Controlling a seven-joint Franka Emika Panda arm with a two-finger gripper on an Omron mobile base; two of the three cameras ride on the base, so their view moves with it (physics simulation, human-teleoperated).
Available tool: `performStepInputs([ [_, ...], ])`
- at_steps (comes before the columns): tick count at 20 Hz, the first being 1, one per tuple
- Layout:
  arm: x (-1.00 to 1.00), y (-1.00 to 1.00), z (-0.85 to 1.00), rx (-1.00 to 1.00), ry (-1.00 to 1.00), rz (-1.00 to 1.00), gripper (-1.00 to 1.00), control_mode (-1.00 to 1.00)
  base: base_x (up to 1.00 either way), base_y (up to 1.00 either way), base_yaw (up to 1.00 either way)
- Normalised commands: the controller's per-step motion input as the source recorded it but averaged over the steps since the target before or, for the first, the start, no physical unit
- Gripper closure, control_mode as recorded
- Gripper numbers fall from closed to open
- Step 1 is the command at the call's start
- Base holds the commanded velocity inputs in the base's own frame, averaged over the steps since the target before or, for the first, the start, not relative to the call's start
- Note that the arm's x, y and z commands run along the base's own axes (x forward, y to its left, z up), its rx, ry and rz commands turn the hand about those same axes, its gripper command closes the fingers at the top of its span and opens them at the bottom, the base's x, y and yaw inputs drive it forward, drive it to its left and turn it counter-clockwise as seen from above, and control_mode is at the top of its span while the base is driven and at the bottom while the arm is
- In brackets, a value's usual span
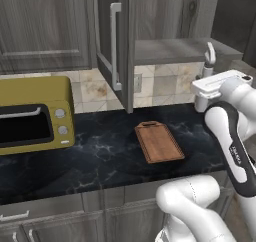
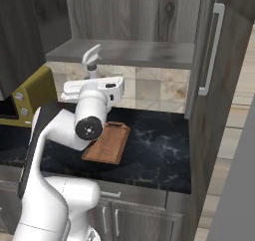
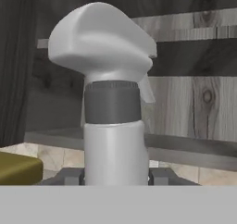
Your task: Grab the spray bottle from the cabinet, then place it next to the cutting board for sanitizing. Then grab the dish brush from the countertop next to the sink and place it next to the cutting board.
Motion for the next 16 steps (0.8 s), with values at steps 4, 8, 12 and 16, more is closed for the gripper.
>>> performStepInputs([
  [4,0.27,-0.08,-0.59,0.0,0.0,0.09,1.0,-1.0,0.0,0.0,0.0],
  [8,0.41,-0.08,-0.6,0.0,0.0,0.1,1.0,-1.0,0.0,0.0,0.0],
  [12,0.54,-0.08,-0.49,0.0,-0.03,0.11,1.0,-1.0,0.0,0.0,0.0],
  [16,0.52,-0.2,-0.38,0.0,-0.01,0.11,1.0,-1.0,0.0,0.0,0.0],
])
